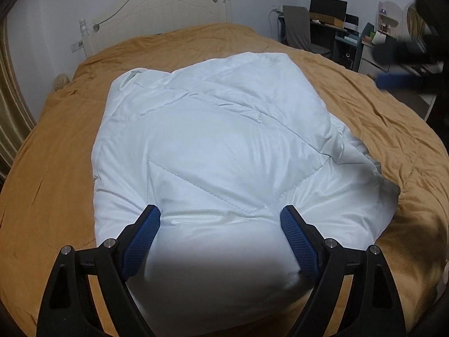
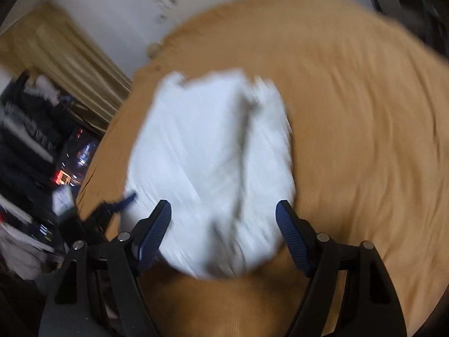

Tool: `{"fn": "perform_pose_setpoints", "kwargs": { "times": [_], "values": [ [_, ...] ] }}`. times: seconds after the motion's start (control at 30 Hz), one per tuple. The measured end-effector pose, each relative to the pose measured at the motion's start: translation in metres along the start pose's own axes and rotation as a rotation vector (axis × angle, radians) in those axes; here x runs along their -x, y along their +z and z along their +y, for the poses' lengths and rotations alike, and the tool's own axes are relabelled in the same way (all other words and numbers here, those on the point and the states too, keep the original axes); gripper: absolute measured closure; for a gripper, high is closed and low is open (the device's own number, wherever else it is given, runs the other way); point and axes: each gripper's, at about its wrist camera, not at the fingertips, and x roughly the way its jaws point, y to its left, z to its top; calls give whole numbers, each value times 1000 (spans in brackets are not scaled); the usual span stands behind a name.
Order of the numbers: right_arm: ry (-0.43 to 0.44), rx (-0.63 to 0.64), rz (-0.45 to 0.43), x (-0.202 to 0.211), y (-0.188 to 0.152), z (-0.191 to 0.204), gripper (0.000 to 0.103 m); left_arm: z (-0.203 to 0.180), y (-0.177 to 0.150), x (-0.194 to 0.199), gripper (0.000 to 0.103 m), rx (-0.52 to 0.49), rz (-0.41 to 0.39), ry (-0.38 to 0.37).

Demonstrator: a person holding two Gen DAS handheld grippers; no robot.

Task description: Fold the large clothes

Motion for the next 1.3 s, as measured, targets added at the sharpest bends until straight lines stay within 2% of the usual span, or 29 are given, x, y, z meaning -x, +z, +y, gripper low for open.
{"fn": "perform_pose_setpoints", "kwargs": {
  "times": [0.03,0.07,0.13,0.17,0.2,0.27,0.33,0.4,0.43,0.5,0.6,0.67,0.7,0.77,0.87,0.9,0.97,1.03,1.13,1.2,1.23,1.3],
  "values": [
    [-6,45,-14,-11,16,18,40,-4,-3,7,16,-7,0,4],
    [2,87,-12,-31,33,36,51,-2,-2,12,16,-10,0,5],
    [0,124,37,-75,54,50,62,-4,-4,15,16,-11,1,1],
    [-21,128,81,-99,62,53,63,-3,-5,15,16,-10,2,-1],
    [-80,137,138,-128,71,56,67,-1,-5,13,16,-10,3,-4],
    [-231,130,182,-168,78,39,76,-1,-5,15,15,-13,2,-22],
    [-346,97,171,-179,80,19,76,-3,-7,18,15,-28,2,-40],
    [-414,74,161,-174,81,11,76,-8,-10,20,15,-48,6,-32],
    [-412,62,151,-167,83,14,76,-8,-12,21,15,-46,7,-33],
    [-333,79,96,-136,68,14,76,-4,-14,21,15,-32,9,-45],
    [-222,149,26,-89,39,52,73,1,-15,24,14,-21,15,-67],
    [-206,219,77,-85,16,69,73,-2,-18,26,14,-32,17,-70],
    [-228,254,142,-93,1,71,73,-3,-19,28,14,-39,18,-73],
    [-339,283,233,-110,-23,60,73,-6,-23,33,14,-59,16,-92],
    [-339,176,271,-101,-37,28,73,-12,-30,41,14,-101,13,-116],
    [-360,135,282,-96,-37,19,71,-14,-33,43,14,-112,14,-120],
    [-348,48,280,-85,-31,5,63,-16,-38,48,14,-133,20,-128],
    [-339,4,243,-72,-19,5,62,-16,-42,52,14,-150,24,-135],
    [-316,71,134,-65,9,33,62,-10,-43,59,14,-118,31,-172],
    [-322,116,75,-75,37,57,60,-3,-41,63,14,-66,39,-214],
    [-329,126,74,-86,50,65,60,1,-40,64,14,-38,48,-230],
    [-351,141,140,-122,65,71,59,7,-39,63,14,4,76,-256]
  ]
}}
